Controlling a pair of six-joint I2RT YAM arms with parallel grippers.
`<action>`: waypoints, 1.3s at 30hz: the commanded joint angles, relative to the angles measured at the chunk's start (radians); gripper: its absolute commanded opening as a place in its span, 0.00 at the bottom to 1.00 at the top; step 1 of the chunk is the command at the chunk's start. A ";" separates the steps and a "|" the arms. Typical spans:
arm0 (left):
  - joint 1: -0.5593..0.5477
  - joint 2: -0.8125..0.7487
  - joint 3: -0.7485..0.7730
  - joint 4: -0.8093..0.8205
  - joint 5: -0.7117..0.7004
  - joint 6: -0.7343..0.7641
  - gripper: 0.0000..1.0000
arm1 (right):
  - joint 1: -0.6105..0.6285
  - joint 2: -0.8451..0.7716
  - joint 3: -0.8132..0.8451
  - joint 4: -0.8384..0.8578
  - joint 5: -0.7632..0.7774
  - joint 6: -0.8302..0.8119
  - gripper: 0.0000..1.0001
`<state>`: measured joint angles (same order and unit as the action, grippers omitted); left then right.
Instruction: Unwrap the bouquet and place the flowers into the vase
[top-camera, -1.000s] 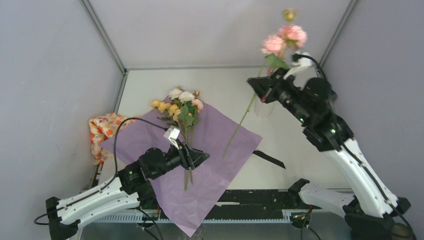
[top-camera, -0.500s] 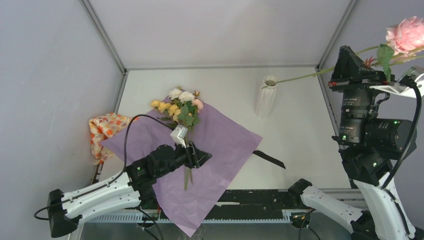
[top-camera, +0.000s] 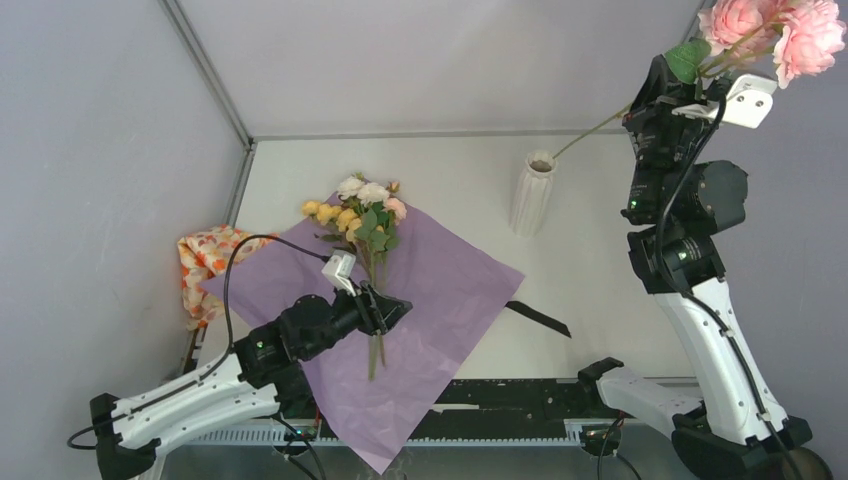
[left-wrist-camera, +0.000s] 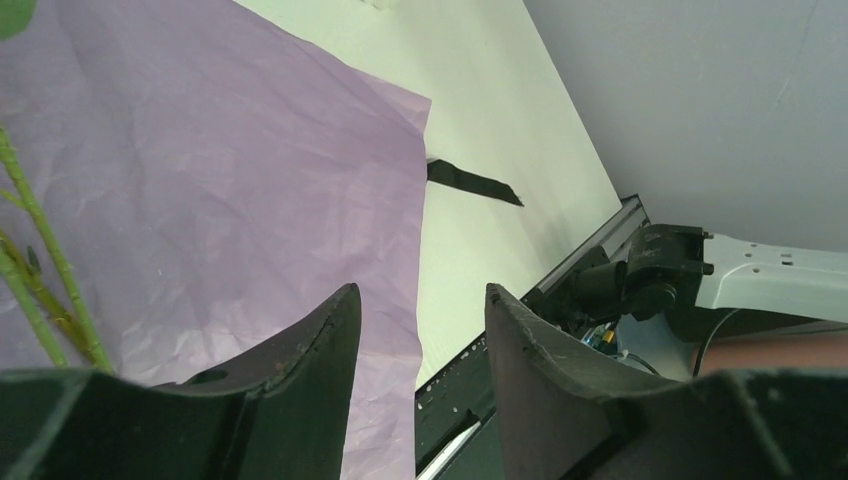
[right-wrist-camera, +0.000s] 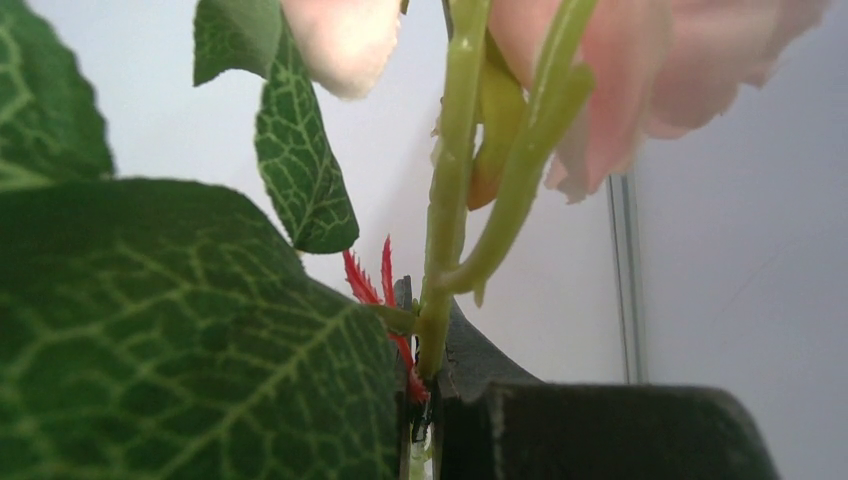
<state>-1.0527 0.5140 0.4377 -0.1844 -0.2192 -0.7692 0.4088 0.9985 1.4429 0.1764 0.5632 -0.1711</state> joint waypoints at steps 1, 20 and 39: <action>-0.003 -0.038 0.024 -0.019 -0.054 0.005 0.54 | -0.073 -0.001 0.011 -0.014 -0.093 0.112 0.00; -0.003 -0.027 0.029 -0.032 -0.084 0.013 0.54 | -0.172 0.061 -0.151 -0.048 -0.181 0.288 0.00; -0.002 0.014 0.020 -0.005 -0.094 0.002 0.55 | -0.169 0.159 -0.294 -0.090 -0.178 0.303 0.10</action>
<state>-1.0527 0.5205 0.4377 -0.2344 -0.2935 -0.7681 0.2424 1.1595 1.1458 0.0925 0.3840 0.1390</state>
